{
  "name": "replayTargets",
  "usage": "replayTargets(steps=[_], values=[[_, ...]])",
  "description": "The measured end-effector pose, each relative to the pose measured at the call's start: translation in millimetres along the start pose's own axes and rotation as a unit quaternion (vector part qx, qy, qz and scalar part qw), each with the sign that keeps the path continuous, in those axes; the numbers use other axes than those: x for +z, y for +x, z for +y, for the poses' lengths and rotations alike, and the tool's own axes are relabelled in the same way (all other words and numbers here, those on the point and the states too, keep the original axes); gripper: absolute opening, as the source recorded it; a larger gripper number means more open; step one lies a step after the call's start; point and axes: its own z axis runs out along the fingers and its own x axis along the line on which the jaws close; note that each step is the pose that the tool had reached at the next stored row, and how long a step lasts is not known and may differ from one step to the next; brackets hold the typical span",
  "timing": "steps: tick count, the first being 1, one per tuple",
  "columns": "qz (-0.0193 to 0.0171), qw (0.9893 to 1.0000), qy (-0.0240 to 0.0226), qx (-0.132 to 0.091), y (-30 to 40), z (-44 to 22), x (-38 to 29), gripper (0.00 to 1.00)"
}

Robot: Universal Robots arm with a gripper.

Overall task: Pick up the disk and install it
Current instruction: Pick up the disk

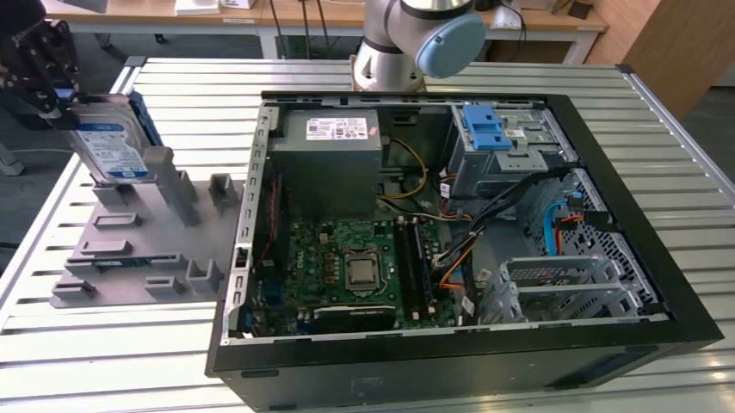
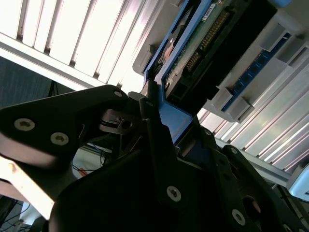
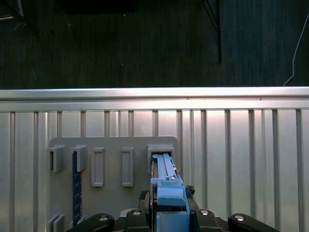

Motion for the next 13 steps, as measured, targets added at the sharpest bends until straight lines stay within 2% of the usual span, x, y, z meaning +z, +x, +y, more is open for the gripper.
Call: replayTargets(steps=[13], values=[[0.0000, 1.0000, 0.0000, 0.000, 0.0, 0.1, -3.9, 0.36]])
